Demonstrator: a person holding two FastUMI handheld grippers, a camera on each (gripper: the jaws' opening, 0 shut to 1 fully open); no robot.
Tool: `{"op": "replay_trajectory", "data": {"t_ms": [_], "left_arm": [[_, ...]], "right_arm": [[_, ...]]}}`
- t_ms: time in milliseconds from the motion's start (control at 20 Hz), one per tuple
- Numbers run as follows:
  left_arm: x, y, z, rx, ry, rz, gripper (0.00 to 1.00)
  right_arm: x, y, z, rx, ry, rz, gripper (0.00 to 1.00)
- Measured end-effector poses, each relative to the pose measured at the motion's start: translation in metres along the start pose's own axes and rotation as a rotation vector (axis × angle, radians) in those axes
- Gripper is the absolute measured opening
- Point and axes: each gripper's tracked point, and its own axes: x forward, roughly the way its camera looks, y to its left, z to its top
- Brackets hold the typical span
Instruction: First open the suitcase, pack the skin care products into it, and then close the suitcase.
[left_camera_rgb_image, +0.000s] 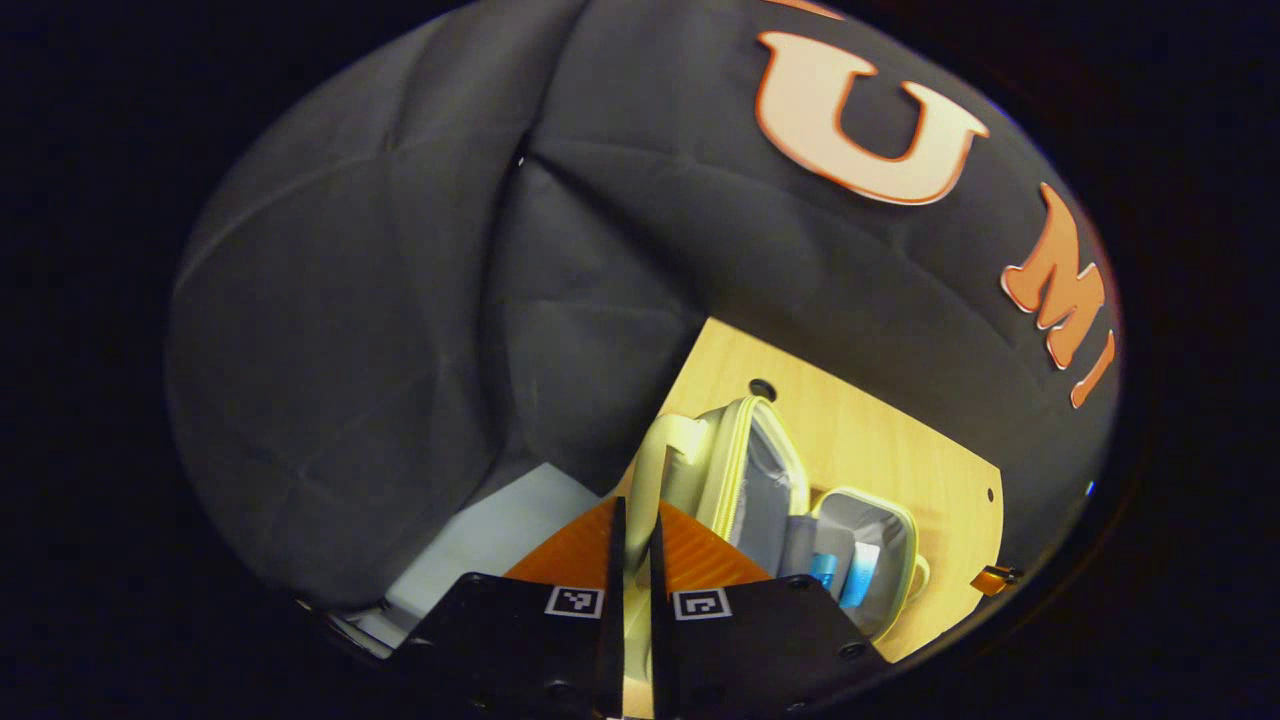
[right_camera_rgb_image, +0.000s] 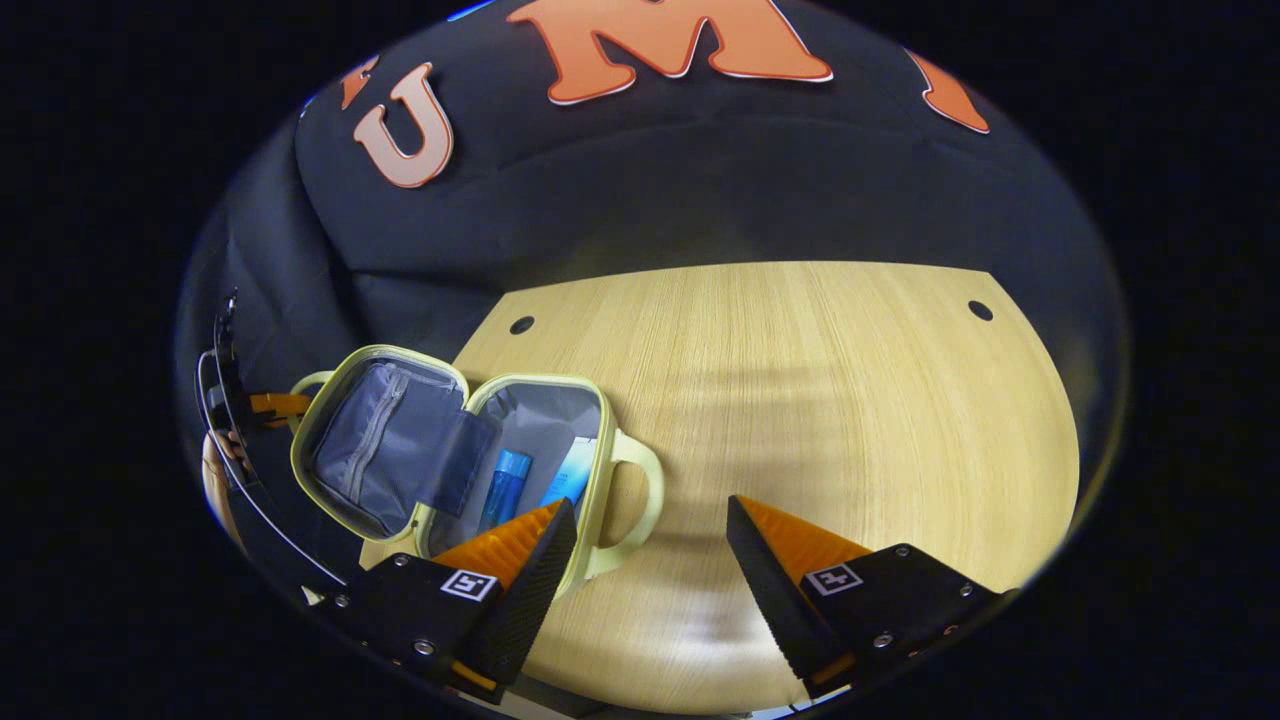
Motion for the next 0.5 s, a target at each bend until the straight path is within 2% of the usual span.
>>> {"op": "replay_trajectory", "data": {"t_ms": [150, 300, 400, 500], "left_arm": [[-0.034, -0.056, 0.006, 0.102, -0.041, 0.025, 0.11], [-0.063, -0.116, 0.008, 0.187, -0.074, 0.008, 0.11], [-0.075, -0.156, 0.005, 0.231, -0.087, -0.004, 0.11], [-0.078, -0.187, -0.003, 0.290, -0.100, 0.019, 0.11]], "right_arm": [[-0.020, -0.028, 0.011, -0.013, -0.043, 0.007, 0.96], [-0.041, -0.061, 0.017, -0.023, -0.080, 0.013, 0.96], [-0.056, -0.087, 0.018, -0.010, -0.099, 0.013, 0.96], [-0.069, -0.112, 0.016, 0.013, -0.110, 0.010, 0.96]]}}
